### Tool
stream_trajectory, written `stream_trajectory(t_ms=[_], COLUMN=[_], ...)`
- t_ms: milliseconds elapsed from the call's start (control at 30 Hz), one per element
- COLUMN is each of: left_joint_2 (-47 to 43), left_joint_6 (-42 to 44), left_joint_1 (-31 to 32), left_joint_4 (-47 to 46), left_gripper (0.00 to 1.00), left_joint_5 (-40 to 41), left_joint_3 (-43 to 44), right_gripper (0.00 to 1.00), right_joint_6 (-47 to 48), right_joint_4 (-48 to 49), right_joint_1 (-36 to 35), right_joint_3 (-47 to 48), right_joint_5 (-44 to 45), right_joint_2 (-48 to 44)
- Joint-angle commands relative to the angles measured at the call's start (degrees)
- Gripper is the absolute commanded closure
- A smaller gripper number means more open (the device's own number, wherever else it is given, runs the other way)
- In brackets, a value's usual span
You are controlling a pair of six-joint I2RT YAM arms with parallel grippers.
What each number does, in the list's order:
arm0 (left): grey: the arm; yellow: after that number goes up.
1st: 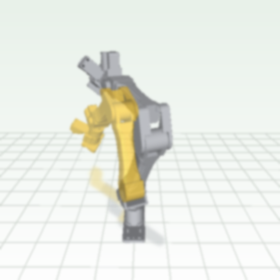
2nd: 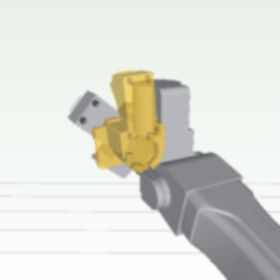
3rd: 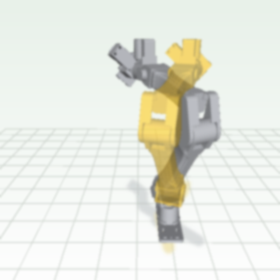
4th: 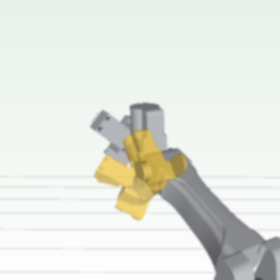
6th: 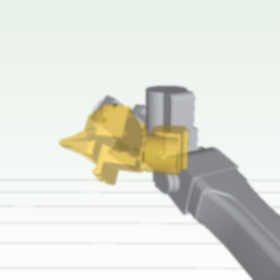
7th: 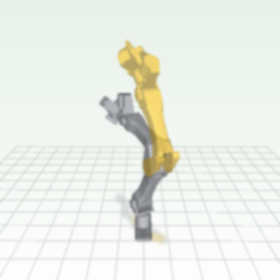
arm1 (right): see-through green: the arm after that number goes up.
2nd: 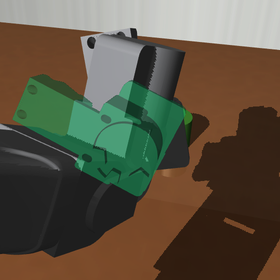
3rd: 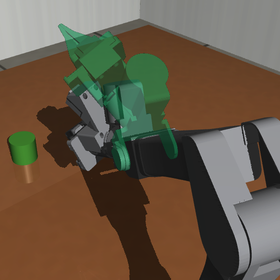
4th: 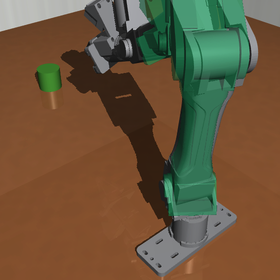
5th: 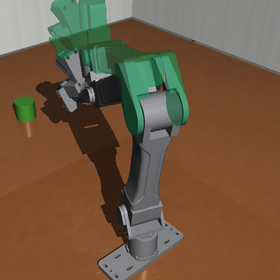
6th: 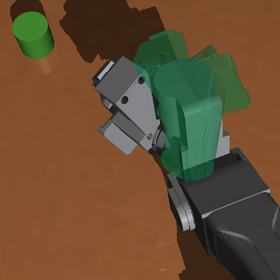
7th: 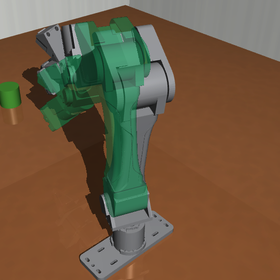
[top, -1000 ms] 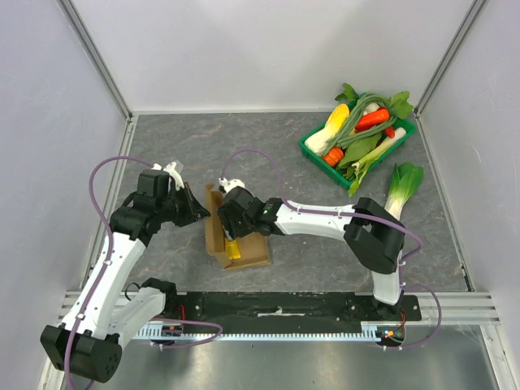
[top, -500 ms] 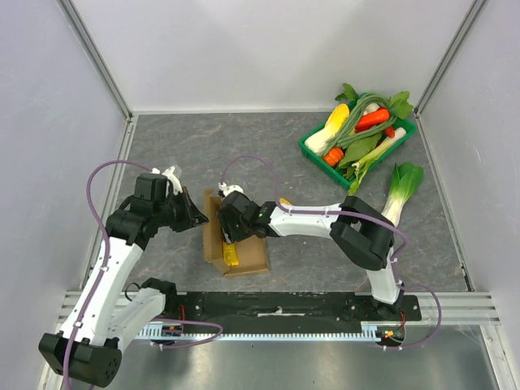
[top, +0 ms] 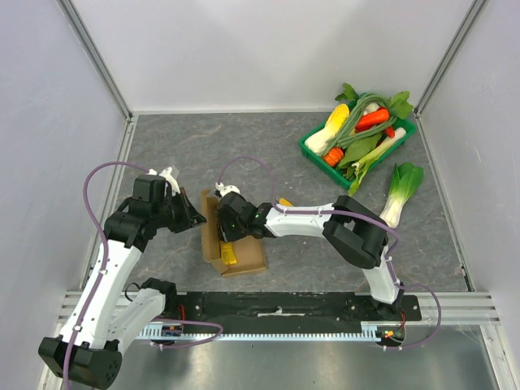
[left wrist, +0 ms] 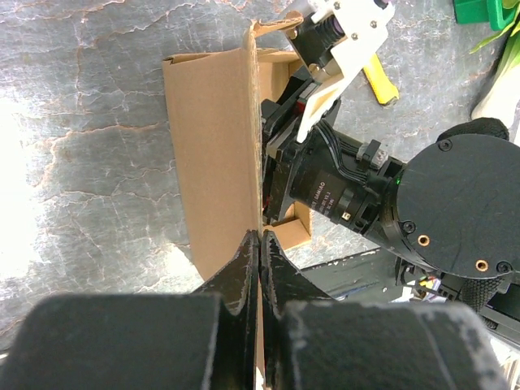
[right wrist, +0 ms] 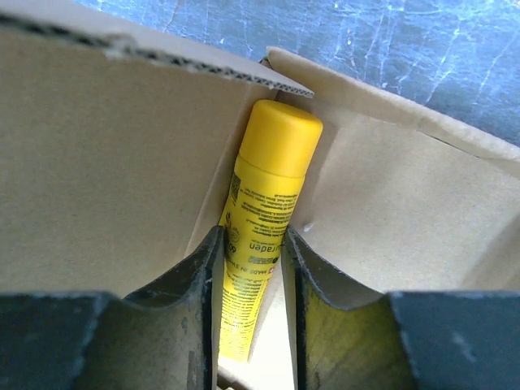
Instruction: Unpack the express box
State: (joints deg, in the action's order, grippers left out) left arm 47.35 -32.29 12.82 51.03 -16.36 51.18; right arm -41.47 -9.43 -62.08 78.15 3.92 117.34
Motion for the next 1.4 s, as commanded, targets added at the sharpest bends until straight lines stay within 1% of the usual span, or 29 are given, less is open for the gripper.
stream_trajectory(t_ms=[0,100,133,200,300,367,467,500,600,700,800,900,933,1067,1133,1367], left_joint_2=[-1.30,-0.95,-0.86,-0.86,-0.33,-0.07,0.11,0.02,0.20,0.37,0.28,0.46,0.55,0.72,0.81,1.86], left_joint_6=[-1.37,-0.14,0.21,1.09,1.88,1.71,1.27,1.18,1.09,1.09,1.01,1.00,1.00,1.18,1.36,3.55], left_joint_1=[-0.34,-0.34,-0.34,-0.34,-0.43,-0.43,-0.34,-0.43,-0.34,-0.34,-0.34,-0.43,-0.43,-0.43,-0.34,-0.34], left_joint_4=[-0.49,0.83,1.61,2.23,2.68,2.50,2.06,1.80,1.71,1.71,1.36,1.09,0.92,0.48,0.57,0.04], left_gripper=[0.98,0.98,0.98,0.98,0.98,0.98,0.98,0.98,0.98,0.98,0.98,0.98,0.98,0.98,0.98,0.98], left_joint_5=[0.53,3.08,4.74,6.07,7.48,7.05,5.99,5.90,5.55,5.46,5.20,5.37,5.46,5.55,6.07,9.41], left_joint_3=[1.73,2.70,2.87,3.49,3.84,3.67,3.32,3.31,3.31,3.40,3.14,3.31,3.23,3.14,3.14,3.23], right_gripper=[0.66,0.69,0.69,0.69,0.69,0.67,0.57,0.50,0.41,0.39,0.42,0.46,0.48,0.65,0.69,0.70], right_joint_6=[1.31,1.92,1.92,2.53,2.98,3.41,3.50,3.50,3.59,4.03,4.65,5.26,5.61,6.58,6.67,7.02], right_joint_4=[-3.91,-7.34,-8.49,-10.07,-10.35,-10.43,-9.38,-9.12,-8.59,-8.41,-9.46,-11.22,-11.57,-12.98,-13.16,-12.89], right_joint_1=[0.12,0.21,0.12,0.21,0.21,0.21,0.12,0.03,0.03,0.03,0.12,-0.23,-0.40,-1.11,-1.20,-0.24], right_joint_3=[0.78,0.78,0.95,1.48,2.09,3.05,4.02,4.20,4.99,5.61,6.40,6.75,6.75,6.93,6.84,9.82], right_joint_5=[5.73,9.25,12.39,14.00,14.62,13.23,10.68,9.97,8.56,8.38,8.29,10.74,11.10,14.62,15.58,15.42], right_joint_2=[1.14,-0.70,-1.14,-2.37,-3.25,-3.26,-2.47,-1.68,-0.18,1.48,2.89,3.77,3.77,2.81,1.93,-4.65])
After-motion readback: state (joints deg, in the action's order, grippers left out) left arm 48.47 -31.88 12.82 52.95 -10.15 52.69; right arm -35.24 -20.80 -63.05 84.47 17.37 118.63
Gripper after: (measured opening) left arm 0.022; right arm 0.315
